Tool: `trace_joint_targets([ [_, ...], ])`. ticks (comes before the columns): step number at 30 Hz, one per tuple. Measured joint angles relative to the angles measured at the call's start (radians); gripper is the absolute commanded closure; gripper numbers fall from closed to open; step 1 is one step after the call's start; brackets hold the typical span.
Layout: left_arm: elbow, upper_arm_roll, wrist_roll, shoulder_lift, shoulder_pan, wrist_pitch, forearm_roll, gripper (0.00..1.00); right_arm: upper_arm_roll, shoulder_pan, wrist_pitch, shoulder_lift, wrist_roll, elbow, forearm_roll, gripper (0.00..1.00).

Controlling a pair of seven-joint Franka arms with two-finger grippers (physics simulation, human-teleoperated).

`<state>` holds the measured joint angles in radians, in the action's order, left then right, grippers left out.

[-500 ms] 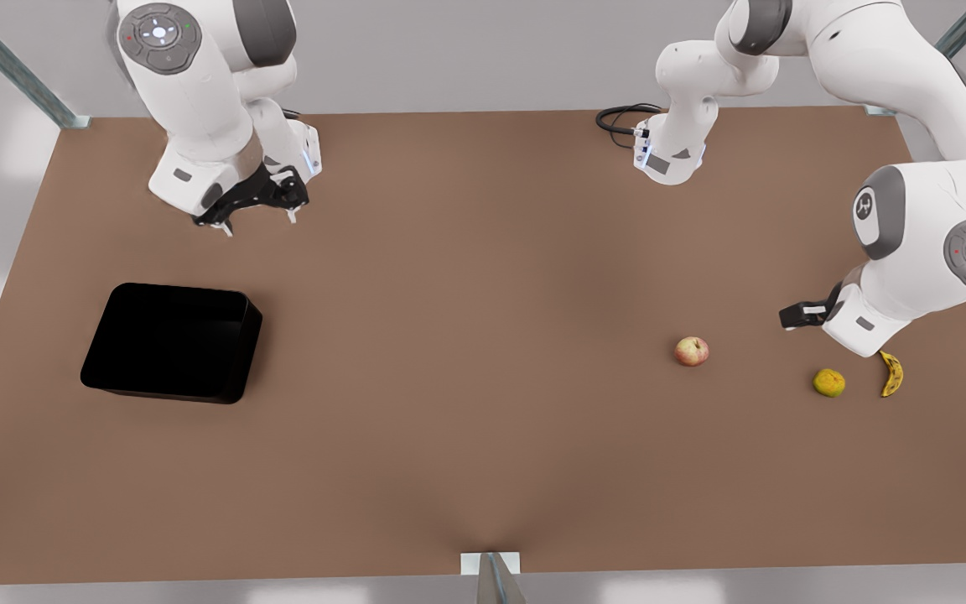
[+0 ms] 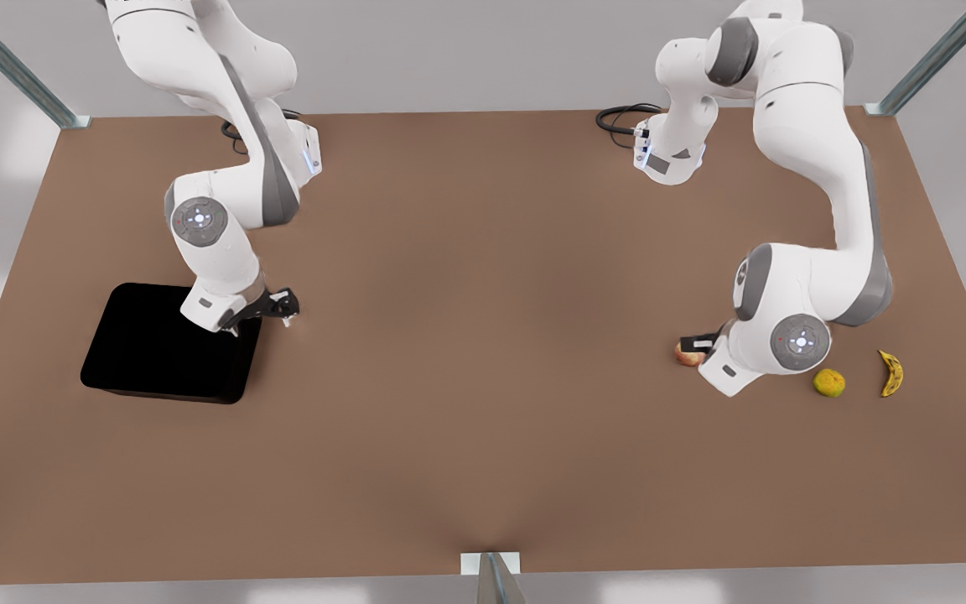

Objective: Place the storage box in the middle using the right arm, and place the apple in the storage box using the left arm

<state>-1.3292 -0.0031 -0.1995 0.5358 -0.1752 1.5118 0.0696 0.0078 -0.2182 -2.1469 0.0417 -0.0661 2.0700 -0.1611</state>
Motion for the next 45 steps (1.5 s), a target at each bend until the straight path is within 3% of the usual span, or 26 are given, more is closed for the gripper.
trace_joint_targets([
  [3, -0.103, -0.001, 0.004, -0.013, 0.002, 0.052, -0.001, 0.00, -0.001, 0.092, -0.131, 0.032, 0.000, 0.107, -0.009, 0.00],
  [5, -0.443, -0.002, 0.006, -0.179, 0.006, 0.304, 0.000, 0.00, -0.002, 0.118, -0.139, 0.048, 0.001, 0.131, -0.014, 0.00],
  [8, -0.653, -0.006, 0.006, -0.275, 0.044, 0.514, -0.001, 0.00, -0.025, 0.142, -0.156, 0.135, 0.013, 0.135, -0.022, 0.00],
  [15, -0.642, 0.000, 0.101, -0.246, 0.099, 0.539, -0.091, 0.00, -0.081, 0.132, -0.278, 0.289, 0.058, 0.133, -0.035, 0.00],
  [16, -0.650, -0.002, 0.104, -0.244, 0.113, 0.570, -0.099, 0.00, -0.081, 0.132, -0.277, 0.297, 0.057, 0.133, -0.034, 0.09],
  [19, -0.660, -0.002, 0.104, -0.237, 0.110, 0.655, -0.114, 0.00, -0.081, 0.131, -0.274, 0.299, 0.057, 0.134, -0.035, 0.52],
  [21, -0.660, -0.003, 0.106, -0.236, 0.109, 0.655, -0.119, 0.00, -0.081, 0.132, -0.276, 0.306, 0.057, 0.134, -0.034, 0.74],
  [22, -0.661, -0.004, 0.105, -0.232, 0.111, 0.648, -0.120, 0.00, -0.081, 0.131, -0.274, 0.308, 0.058, 0.133, -0.034, 0.79],
  [39, -0.708, -0.003, 0.133, -0.166, 0.128, 0.728, -0.164, 0.00, -0.069, 0.079, -0.217, 0.201, 0.052, 0.124, -0.014, 0.79],
  [45, -0.713, -0.002, 0.134, -0.137, 0.131, 0.750, -0.166, 0.00, -0.012, -0.038, -0.066, 0.168, 0.050, 0.014, 0.074, 0.79],
])
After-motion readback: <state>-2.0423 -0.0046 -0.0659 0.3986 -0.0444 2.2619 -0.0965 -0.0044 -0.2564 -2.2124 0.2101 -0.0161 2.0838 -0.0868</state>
